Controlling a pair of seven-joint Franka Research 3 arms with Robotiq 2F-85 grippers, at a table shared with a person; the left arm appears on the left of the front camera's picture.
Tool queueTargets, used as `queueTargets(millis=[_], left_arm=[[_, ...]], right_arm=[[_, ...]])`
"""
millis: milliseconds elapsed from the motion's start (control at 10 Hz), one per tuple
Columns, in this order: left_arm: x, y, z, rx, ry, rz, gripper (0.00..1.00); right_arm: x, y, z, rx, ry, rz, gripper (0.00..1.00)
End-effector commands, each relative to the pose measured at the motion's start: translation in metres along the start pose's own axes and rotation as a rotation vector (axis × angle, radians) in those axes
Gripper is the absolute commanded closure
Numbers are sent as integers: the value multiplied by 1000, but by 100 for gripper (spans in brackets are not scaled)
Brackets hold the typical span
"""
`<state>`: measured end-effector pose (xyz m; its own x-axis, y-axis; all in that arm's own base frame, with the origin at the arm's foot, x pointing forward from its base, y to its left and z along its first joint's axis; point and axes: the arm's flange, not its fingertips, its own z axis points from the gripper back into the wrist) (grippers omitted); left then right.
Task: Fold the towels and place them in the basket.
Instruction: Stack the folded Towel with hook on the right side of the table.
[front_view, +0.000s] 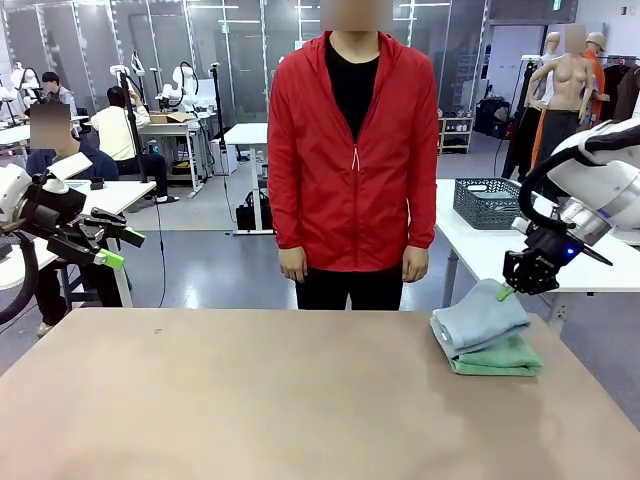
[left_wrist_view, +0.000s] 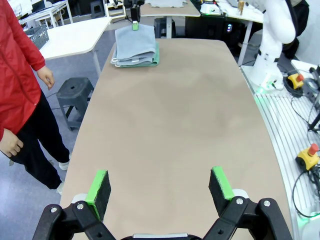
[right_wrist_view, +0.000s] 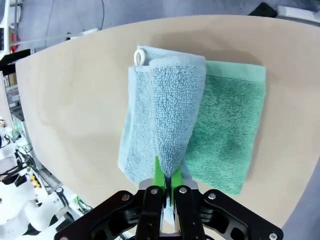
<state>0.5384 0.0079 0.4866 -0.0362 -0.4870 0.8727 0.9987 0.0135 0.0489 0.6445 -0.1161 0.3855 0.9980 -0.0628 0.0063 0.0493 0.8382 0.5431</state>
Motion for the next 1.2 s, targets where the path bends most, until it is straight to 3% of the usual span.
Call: queueTargets(millis=[0, 800, 900, 1000, 1100], left_arm=[[2, -1, 1, -2, 6, -6, 0], [2, -1, 1, -2, 6, -6, 0], [2, -1, 1, -2, 6, -6, 0], [2, -1, 1, -2, 6, -6, 0], [2, -1, 1, -2, 6, -6, 0]], right_arm=[[5, -21, 3, 62, 0, 43, 95], [18, -74, -17, 128, 111, 8, 95], [17, -75, -17, 119, 131, -21, 75], [16, -76, -16, 100, 146, -38, 75], [15, -75, -14, 65, 167, -62, 55]])
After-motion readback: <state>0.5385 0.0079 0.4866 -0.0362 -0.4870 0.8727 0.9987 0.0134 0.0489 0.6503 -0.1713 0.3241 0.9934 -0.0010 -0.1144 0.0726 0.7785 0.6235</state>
